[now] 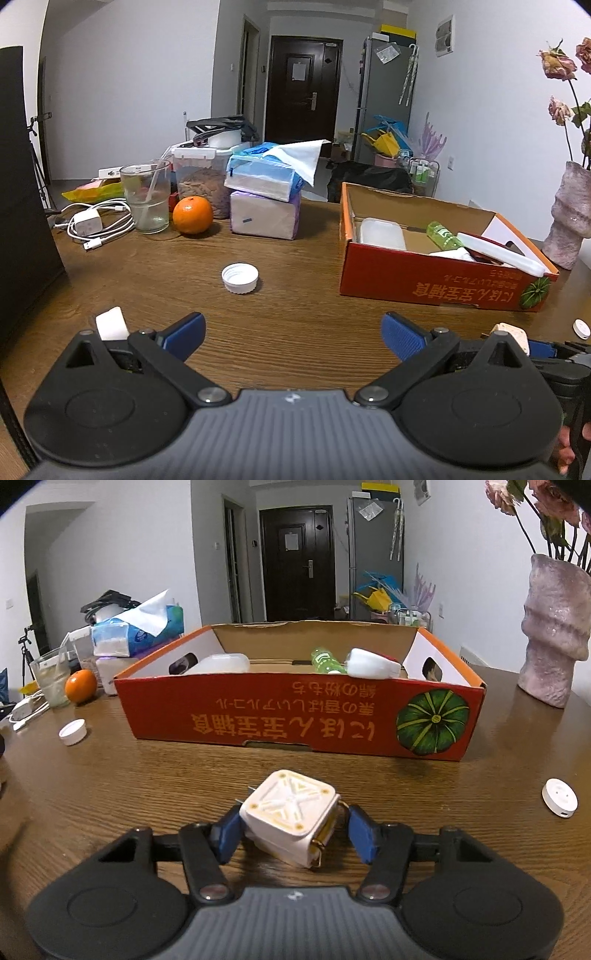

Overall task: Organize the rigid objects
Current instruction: 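Grasp the white cube-shaped plug with the right tool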

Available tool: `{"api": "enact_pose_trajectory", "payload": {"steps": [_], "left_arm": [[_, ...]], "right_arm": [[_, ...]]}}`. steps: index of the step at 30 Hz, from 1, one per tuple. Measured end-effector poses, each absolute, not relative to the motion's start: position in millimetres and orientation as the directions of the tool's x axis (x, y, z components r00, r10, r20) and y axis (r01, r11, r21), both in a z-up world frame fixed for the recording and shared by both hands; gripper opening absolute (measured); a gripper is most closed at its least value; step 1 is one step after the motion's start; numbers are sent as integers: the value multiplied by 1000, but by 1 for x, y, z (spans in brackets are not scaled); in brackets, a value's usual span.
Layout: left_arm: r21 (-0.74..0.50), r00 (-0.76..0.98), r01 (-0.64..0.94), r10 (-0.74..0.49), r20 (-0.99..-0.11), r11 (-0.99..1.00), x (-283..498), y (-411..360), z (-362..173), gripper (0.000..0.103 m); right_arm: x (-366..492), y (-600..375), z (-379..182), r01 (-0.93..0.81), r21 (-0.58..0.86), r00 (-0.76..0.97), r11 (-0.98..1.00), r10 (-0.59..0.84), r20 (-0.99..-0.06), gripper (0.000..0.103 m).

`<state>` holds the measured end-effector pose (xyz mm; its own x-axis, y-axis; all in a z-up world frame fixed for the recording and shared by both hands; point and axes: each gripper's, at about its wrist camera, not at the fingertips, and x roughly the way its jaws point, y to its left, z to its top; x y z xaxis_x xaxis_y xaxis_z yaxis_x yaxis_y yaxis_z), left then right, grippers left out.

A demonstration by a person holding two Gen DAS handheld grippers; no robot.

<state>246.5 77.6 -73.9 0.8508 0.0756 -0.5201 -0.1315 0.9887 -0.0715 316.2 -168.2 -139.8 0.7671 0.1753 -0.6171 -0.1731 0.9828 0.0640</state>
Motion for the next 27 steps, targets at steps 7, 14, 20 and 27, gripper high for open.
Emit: {"api": "enact_pose_trajectory", "payload": {"steps": [7,14,20,27], "left_arm": [[-73,852,-142,84,-517,987,247,84,-73,103],[-75,860,-156,98,-500,985,245,94,-69,103],[-76,865,-181,122,-487,981,243,110,-66,103],[-74,863,-221,160,-479,972,242,136,-65,103]], "right_arm": [[314,-173,-137,-162,84,779,983,180,-601,59],[304,-174,-132,-158,79,813,984,175,-555,59],[290,-172,-127,-168,73,833,983,181,-522,59],[277,-169,-123,-174,69,849,982,185,-494,59]]}}
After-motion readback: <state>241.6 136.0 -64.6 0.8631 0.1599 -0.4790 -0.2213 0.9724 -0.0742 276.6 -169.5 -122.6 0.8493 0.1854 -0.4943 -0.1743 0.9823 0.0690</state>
